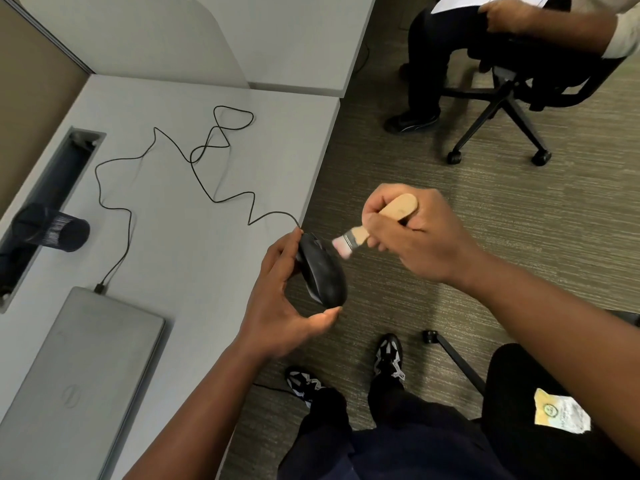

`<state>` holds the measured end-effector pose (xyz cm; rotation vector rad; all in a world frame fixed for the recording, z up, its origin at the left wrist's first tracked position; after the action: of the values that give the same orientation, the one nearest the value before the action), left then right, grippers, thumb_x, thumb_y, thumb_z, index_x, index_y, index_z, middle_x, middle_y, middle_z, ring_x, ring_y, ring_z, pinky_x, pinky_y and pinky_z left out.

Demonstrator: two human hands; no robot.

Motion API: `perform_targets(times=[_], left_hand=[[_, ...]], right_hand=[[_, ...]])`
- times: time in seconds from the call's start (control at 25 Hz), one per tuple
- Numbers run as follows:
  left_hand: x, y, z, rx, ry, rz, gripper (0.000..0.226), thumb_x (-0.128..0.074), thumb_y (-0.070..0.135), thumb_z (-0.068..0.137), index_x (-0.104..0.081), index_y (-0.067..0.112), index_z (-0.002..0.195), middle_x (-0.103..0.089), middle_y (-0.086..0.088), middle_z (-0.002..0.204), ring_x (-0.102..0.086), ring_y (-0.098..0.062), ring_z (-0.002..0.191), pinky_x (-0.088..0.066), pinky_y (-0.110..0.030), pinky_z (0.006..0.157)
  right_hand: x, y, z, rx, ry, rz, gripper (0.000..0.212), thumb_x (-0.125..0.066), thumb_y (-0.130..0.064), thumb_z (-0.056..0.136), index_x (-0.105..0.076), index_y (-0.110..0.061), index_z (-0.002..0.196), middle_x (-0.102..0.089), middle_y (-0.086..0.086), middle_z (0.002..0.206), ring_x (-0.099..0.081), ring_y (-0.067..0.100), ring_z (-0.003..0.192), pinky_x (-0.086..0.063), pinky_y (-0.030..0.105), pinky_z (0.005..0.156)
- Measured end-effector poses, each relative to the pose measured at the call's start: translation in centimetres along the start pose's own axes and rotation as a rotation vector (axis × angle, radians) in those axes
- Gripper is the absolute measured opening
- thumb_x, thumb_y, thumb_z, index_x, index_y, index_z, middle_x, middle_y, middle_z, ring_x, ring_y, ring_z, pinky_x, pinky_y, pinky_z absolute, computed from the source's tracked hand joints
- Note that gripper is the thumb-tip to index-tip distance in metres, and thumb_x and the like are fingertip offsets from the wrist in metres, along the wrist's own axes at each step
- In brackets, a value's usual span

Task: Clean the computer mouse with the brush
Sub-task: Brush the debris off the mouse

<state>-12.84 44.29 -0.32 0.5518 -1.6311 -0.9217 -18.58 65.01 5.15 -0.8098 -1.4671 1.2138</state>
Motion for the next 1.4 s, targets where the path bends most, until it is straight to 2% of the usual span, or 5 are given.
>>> perform_targets(times=[0.4, 0.6, 0.8, 1.12, 1.4], left_hand=[[0.0, -0.1, -0.1, -0.027, 0.036, 0.048, 0.127, -0.095, 0.038, 0.063, -0.023, 0.024, 0.167, -0.027, 0.032, 0.154, -0.051, -0.016, 0.141, -0.049, -0.026, 0.113], [0.1, -0.3, 0.2, -0.018, 0.036, 0.044, 0.128, -0.096, 0.036, 0.063, -0.021, 0.030, 0.166, -0.023, 0.040, 0.151, -0.052, -0.014, 0.139, -0.045, -0.012, 0.108], [0.4, -0.7, 0.5, 0.026, 0.051, 0.025, 0.128, -0.097, 0.035, 0.061, -0.025, 0.027, 0.167, -0.027, 0.034, 0.151, -0.053, -0.003, 0.136, -0.047, -0.013, 0.107], [1.0, -1.1, 0.4, 0.082, 0.075, 0.003, 0.126, -0.096, 0.040, 0.061, -0.027, 0.027, 0.166, -0.029, 0.036, 0.149, -0.055, -0.001, 0.132, -0.047, -0.014, 0.108], [0.6, -1.3, 0.6, 0.074, 0.025, 0.038, 0.128, -0.102, 0.024, 0.064, -0.026, 0.025, 0.166, -0.031, 0.030, 0.150, -0.052, 0.000, 0.136, -0.048, -0.015, 0.108]], right_hand=[[-1.9, 0.4, -0.1, -0.082, -0.161, -0.039, 0.015, -0.063, -0.016, 0.097, -0.072, -0.016, 0.085, -0.072, 0.009, 0.073, -0.068, 0.033, 0.069, -0.055, 0.055, 0.060], [-1.3, 0.0, 0.1, -0.017, -0.035, 0.040, 0.012, -0.063, -0.026, 0.100, -0.073, -0.020, 0.096, -0.074, 0.005, 0.081, -0.069, 0.033, 0.073, -0.055, 0.057, 0.062], [-3.0, 0.2, -0.4, 0.007, -0.219, -0.032, 0.013, -0.069, -0.020, 0.098, -0.077, -0.019, 0.108, -0.072, -0.023, 0.083, -0.068, 0.002, 0.077, -0.050, 0.017, 0.065], [-1.3, 0.9, -1.1, -0.115, -0.580, -0.133, 0.016, -0.074, -0.015, 0.093, -0.080, -0.026, 0.103, -0.076, 0.002, 0.094, -0.071, 0.020, 0.089, -0.058, 0.038, 0.080], [-0.8, 0.3, -0.1, -0.126, -0.318, 0.128, 0.009, -0.076, -0.020, 0.091, -0.079, -0.020, 0.100, -0.071, 0.017, 0.082, -0.054, 0.012, 0.058, -0.041, 0.020, 0.051]])
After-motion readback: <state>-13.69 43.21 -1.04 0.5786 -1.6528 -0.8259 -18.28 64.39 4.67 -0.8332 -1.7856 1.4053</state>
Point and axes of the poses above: each hand's wrist, its own z-axis towards the middle knuckle, its own x-axis out of the back of the hand, y = z × x, the point moved 8 cm from there along z, towards the middle knuckle
